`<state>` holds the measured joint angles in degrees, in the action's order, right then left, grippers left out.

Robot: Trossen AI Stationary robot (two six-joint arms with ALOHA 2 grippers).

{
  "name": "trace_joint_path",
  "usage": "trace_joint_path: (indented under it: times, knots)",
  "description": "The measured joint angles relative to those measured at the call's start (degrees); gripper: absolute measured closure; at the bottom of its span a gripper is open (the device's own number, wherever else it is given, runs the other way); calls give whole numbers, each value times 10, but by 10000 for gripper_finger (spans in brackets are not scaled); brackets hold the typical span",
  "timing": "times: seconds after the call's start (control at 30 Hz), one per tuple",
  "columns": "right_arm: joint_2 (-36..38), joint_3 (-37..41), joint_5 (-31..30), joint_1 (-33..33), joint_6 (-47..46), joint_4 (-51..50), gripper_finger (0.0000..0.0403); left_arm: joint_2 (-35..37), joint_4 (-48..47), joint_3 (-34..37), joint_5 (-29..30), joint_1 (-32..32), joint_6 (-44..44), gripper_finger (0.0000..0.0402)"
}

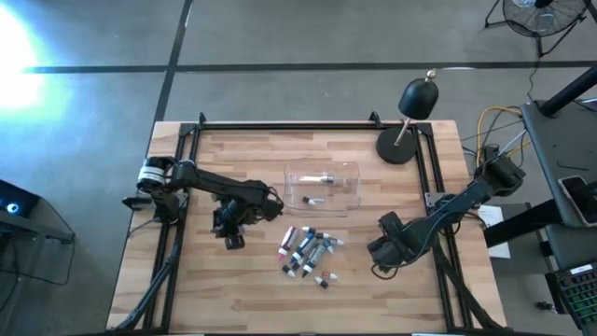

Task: Pick & Place food coloring
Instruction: Put the large purple food coloring bottle into the transparent bin

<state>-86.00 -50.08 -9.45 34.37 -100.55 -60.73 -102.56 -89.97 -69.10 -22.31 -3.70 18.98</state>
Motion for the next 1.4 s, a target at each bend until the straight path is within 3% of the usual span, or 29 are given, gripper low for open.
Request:
trace_joint_path:
  times: [0.3,0.57,0.87,1.4]
  knots:
    - [0,1,-1,0,0,-2,183,1,0,103,-150,-22,90,314]
    - [0,2,-28,0,2,-3,183,2,0,148,-269,-48,122,314]
    - [0,2,-42,0,19,-1,183,2,11,175,-276,-53,148,313]
    - [0,2,-58,0,50,14,184,1,69,186,-278,-82,187,270]
